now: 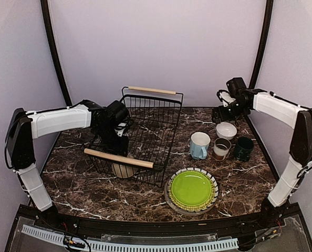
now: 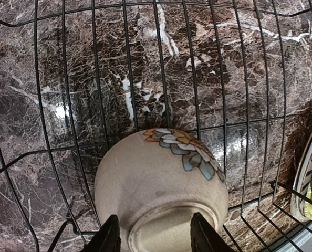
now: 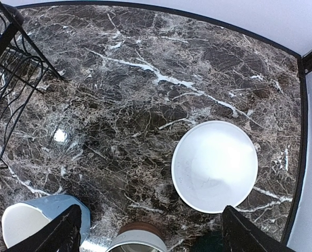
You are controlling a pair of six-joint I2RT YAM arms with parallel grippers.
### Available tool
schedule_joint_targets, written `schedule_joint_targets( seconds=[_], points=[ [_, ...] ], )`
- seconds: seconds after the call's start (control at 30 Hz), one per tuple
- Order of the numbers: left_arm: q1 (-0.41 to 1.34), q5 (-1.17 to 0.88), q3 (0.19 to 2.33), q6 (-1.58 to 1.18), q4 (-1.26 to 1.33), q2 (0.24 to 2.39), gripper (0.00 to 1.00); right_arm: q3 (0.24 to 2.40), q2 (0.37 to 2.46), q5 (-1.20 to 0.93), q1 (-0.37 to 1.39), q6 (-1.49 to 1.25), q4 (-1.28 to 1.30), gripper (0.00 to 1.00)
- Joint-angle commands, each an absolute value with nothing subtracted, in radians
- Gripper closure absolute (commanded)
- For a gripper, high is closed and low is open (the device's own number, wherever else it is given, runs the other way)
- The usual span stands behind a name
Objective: Unload the mixed dishes from the dish rack
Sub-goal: Move the bowl to the dish rack.
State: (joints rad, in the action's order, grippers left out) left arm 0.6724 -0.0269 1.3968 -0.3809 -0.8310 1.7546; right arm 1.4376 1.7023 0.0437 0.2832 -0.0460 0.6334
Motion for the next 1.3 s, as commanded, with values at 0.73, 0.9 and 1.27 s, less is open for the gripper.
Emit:
schedule_joint_targets(
  seconds=[0.73,0.9,1.27],
  points=[
    [0.670,0.051,1.818,-0.316,-0.776,2.086,0.41,1.256,1.517,0.005,0.353,-0.093,0.539,0.06],
    [0.670,0.072,1.829,-0.305,-0.827,2.052,0.27,1.248,1.517,-0.022,0.361,-0.101,0.533,0.04],
    [0.592,-0.047,1.566,-0.377,-0.678,1.861,0.01,1.241,1.534,-0.035,0.381,-0.104,0.516,0.03]
  ],
)
